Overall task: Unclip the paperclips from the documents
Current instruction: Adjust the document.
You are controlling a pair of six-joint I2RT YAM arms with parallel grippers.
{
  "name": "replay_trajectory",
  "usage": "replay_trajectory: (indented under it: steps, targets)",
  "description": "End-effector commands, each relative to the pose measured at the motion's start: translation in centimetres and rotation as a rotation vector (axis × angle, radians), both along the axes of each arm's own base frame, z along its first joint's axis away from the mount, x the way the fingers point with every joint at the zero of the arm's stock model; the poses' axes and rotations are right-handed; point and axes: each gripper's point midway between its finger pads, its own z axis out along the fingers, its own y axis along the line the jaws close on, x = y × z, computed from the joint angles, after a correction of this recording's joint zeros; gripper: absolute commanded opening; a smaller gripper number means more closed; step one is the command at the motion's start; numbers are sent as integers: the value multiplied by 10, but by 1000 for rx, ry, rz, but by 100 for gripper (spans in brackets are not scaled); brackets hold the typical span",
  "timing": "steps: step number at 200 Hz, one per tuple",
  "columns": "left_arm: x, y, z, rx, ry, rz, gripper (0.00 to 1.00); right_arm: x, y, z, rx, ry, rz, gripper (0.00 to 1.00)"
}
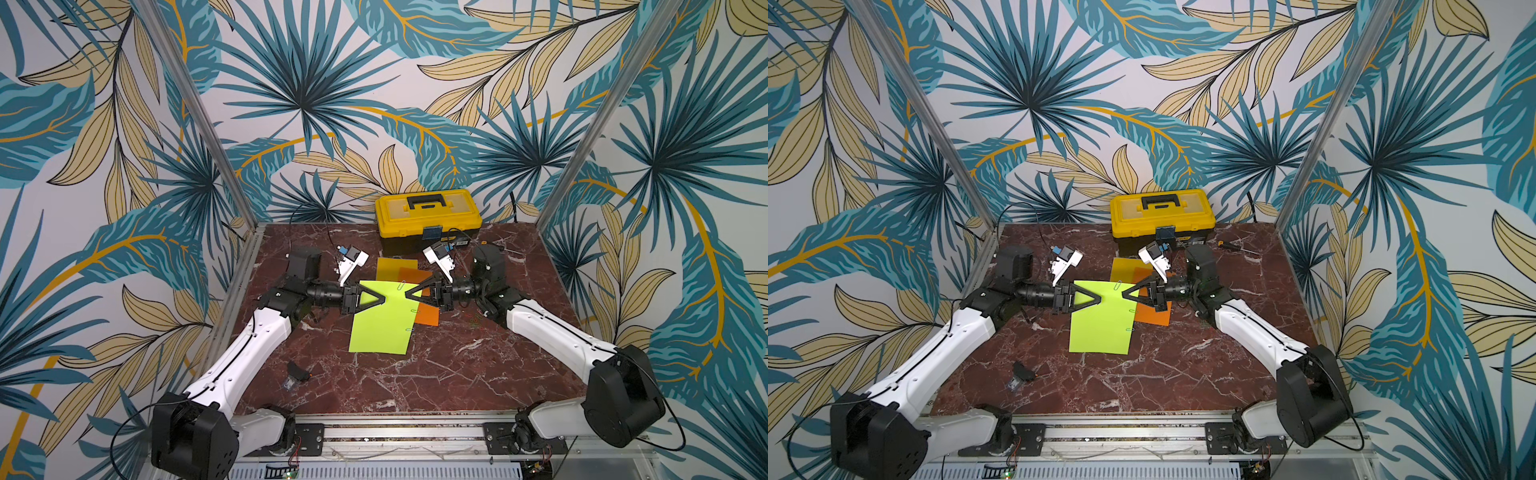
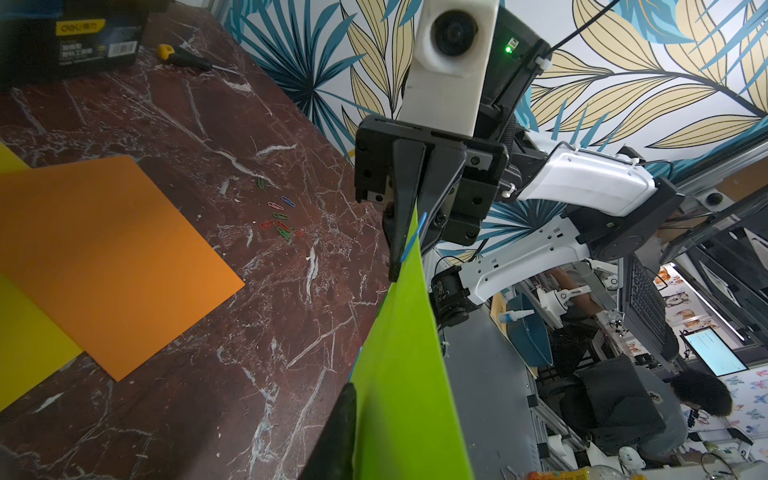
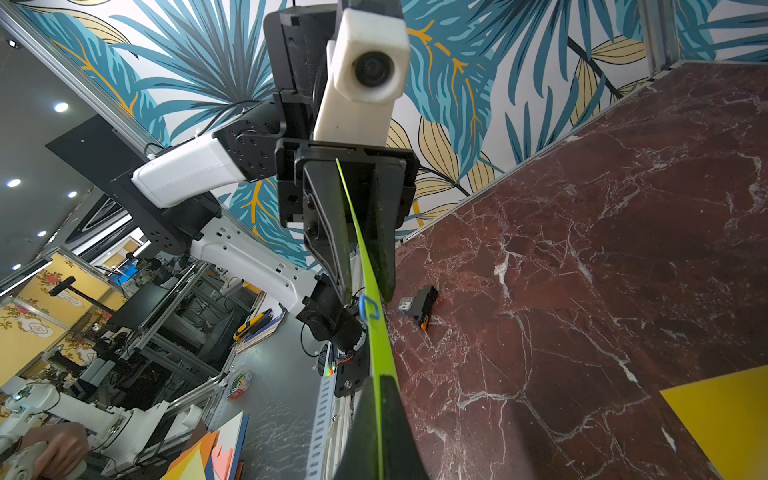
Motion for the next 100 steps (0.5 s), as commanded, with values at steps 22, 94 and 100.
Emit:
replay_trajectory:
  steps: [22,94,100]
  targets:
    - [3,-4,13,-7,-59,-6,11,-1,3,0,-5,-4,11,0]
    - [-1,-3,5,1,-50,-5,0,-2,0,-9,-79,-1,6,25]
    - [-2,-3,4,1,-50,-6,0,-3,-1,-9,-95,-7,8,28]
